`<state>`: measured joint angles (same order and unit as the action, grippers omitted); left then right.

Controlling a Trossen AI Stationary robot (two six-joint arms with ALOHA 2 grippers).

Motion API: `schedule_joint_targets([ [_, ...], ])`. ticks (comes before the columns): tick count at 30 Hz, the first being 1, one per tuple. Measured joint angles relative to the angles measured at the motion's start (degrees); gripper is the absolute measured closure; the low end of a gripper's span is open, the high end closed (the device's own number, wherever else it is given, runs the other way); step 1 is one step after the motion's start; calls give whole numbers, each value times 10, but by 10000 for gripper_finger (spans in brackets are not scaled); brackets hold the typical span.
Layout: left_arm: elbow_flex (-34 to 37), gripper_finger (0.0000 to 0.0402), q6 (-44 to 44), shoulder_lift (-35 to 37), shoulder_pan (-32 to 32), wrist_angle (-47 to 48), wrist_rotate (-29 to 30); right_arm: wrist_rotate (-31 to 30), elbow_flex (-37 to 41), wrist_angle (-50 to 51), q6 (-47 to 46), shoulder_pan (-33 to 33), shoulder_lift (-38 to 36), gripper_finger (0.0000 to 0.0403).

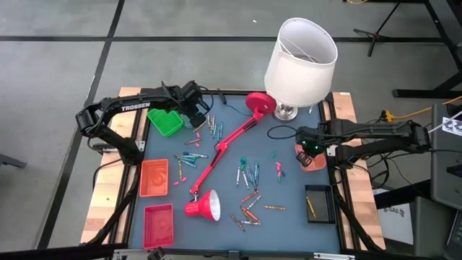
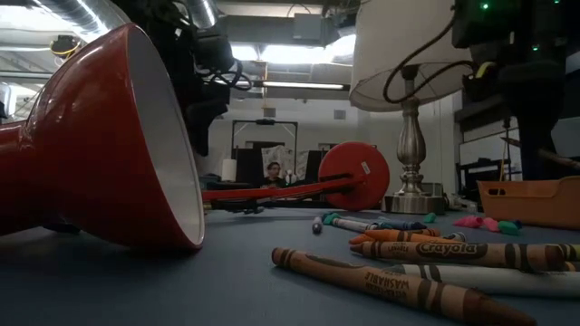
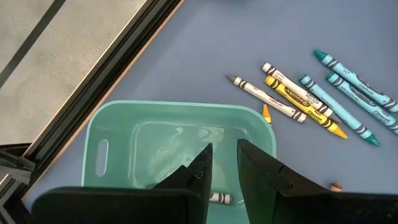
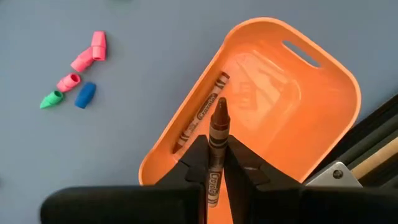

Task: Sort crayons
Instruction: Put the brown crayon into the right orange bin, then put the gray crayon into the blue bin

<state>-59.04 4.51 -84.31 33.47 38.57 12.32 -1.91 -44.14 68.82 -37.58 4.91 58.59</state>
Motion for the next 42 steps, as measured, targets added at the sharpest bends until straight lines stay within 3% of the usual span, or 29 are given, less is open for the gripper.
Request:
schedule_joint_targets([
  [7,1,343,0,0,0,-1,0,0,0,0,3,0,0,370],
  [19,0,343,0,0,-20,-1,0,-18,0,-2,3,0,2,288],
  [23,1,343,-1,0,-46,-1,-9,-26,0,-2,4,0,2,286],
  [31,1,343,-1,0,-114,0,-136,-26,0,-2,4,0,2,287],
  [42,5,343,-6,0,-229,-3,-149,-26,0,-2,4,0,2,287],
])
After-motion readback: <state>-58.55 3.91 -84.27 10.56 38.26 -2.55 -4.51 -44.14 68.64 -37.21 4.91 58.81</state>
